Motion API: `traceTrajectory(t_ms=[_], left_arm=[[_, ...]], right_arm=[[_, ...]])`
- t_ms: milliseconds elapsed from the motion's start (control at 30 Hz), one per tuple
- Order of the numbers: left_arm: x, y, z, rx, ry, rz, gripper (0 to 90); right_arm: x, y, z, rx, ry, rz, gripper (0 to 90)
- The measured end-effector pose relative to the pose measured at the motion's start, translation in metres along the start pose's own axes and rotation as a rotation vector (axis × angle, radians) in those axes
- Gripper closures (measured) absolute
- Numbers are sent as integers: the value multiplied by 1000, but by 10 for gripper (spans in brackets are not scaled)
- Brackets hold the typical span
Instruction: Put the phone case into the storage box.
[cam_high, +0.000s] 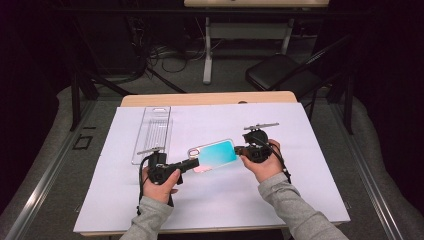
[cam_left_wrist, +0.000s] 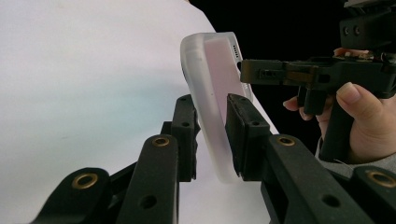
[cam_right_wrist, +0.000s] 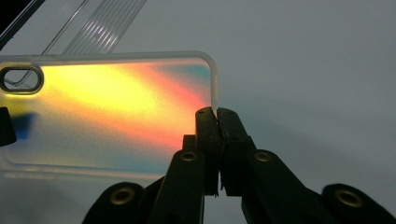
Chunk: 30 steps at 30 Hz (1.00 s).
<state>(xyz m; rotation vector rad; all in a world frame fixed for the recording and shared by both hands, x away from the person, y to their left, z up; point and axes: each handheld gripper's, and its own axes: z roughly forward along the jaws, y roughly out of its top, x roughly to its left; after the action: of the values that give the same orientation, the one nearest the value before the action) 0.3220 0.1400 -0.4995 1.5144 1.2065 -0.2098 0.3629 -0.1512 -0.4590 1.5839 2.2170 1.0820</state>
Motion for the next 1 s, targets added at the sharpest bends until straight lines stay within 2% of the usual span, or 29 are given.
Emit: traceTrajectory(t_ms=[133, 633, 1000], left_arm=[[0, 1, 0, 5, -4, -21, 741], [-1, 1, -1, -2, 3, -35, 751], [0, 2, -1, -3, -8, -65, 767]], right_arm=[[0, 0, 0, -2, -1, -1, 886], [0, 0, -1, -5, 1, -1, 886], [0, 0, -1, -5, 2, -1, 886]])
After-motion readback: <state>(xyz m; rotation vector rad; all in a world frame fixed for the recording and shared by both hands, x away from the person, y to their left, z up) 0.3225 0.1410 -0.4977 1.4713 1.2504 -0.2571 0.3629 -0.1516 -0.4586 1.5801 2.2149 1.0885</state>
